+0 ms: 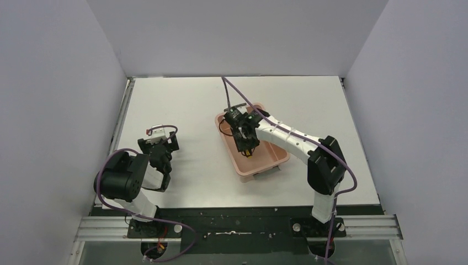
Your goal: Put the screwdriver in the bin
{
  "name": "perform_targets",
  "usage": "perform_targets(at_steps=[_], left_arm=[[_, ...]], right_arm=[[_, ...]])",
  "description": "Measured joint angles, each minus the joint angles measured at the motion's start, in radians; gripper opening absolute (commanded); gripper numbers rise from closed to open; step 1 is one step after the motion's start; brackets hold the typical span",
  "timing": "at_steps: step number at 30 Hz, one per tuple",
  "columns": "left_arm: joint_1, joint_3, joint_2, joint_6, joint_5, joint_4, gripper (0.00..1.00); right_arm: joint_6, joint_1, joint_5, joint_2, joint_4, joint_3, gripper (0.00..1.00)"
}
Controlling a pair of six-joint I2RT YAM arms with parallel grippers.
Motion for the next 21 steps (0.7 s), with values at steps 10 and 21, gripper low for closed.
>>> perform_targets(at_steps=[10,21], left_arm=[[0.0,0.0,0.0,0.0,0.0,0.0,0.97],[0.0,0.0,0.0,0.0,0.0,0.0,0.97]], right_arm=[[0.082,-0.003,0.018,0.0,0.129,-0.337,0.46],[0.1,-0.014,0.098,-0.024,0.104,-0.246,0.7]])
